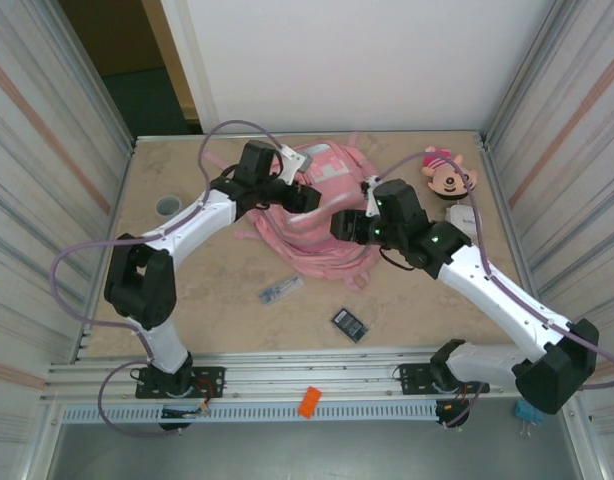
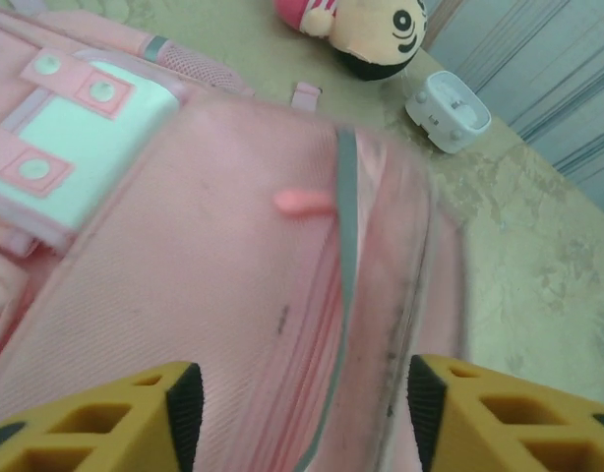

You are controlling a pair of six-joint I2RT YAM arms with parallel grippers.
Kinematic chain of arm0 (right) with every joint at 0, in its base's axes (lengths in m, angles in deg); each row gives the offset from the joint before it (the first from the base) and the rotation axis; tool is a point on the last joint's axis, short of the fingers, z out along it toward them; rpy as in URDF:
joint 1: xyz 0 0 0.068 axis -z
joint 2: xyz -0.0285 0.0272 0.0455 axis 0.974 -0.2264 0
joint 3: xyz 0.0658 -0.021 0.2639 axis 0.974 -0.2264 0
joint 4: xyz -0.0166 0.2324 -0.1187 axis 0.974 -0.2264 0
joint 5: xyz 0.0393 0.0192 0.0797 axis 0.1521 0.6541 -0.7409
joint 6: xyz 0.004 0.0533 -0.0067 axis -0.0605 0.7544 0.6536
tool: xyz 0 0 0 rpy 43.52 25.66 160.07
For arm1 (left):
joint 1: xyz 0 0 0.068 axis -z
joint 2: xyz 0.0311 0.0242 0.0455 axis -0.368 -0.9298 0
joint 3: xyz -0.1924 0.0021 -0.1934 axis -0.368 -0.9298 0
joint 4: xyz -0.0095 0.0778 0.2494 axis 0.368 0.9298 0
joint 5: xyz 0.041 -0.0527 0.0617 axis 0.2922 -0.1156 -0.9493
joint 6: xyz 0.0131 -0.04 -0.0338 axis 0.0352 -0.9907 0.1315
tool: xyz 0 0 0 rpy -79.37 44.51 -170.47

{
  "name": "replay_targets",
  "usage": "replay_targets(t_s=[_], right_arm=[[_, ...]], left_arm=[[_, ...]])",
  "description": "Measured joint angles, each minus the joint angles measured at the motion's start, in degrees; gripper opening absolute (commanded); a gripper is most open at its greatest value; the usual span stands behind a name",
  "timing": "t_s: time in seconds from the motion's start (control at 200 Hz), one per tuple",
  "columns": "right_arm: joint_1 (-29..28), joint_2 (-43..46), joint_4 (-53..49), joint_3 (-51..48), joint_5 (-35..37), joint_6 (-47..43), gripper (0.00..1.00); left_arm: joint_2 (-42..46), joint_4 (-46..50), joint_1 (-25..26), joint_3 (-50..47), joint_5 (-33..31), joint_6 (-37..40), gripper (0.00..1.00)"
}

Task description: Pack books, pencil case, and school supplies into a backpack

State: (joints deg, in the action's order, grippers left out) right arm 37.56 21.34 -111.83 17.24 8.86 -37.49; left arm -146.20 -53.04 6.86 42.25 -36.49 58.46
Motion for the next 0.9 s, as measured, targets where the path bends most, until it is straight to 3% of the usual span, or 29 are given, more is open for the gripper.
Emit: replay_targets(t_s=[0.241,0.506,0.656,0.897], right_arm=[[-10.7,-12.2,-8.9,11.1,-0.9,-30.7,0.72],[-17.4,-32.3,-16.1,18.7,-1.6,-55.2,0.75],[-19.3,-40.5,-17.3,21.8,-0.4,-64.2,0.78],[-19.7,-47.1,-15.7,24.4,1.5,-69.2,0.80]], left_arm=[[13.7,0.9,-4.2,-8.1,-4.7,-4.8,0.70],[31.1,6.3,-14.9,-22.7,-9.4,-12.6,0.71],[40.1,10.6,-22.1,-30.5,-9.8,-16.2,0.71],[49.2,14.7,-30.1,-36.7,-9.0,-19.8,0.72]])
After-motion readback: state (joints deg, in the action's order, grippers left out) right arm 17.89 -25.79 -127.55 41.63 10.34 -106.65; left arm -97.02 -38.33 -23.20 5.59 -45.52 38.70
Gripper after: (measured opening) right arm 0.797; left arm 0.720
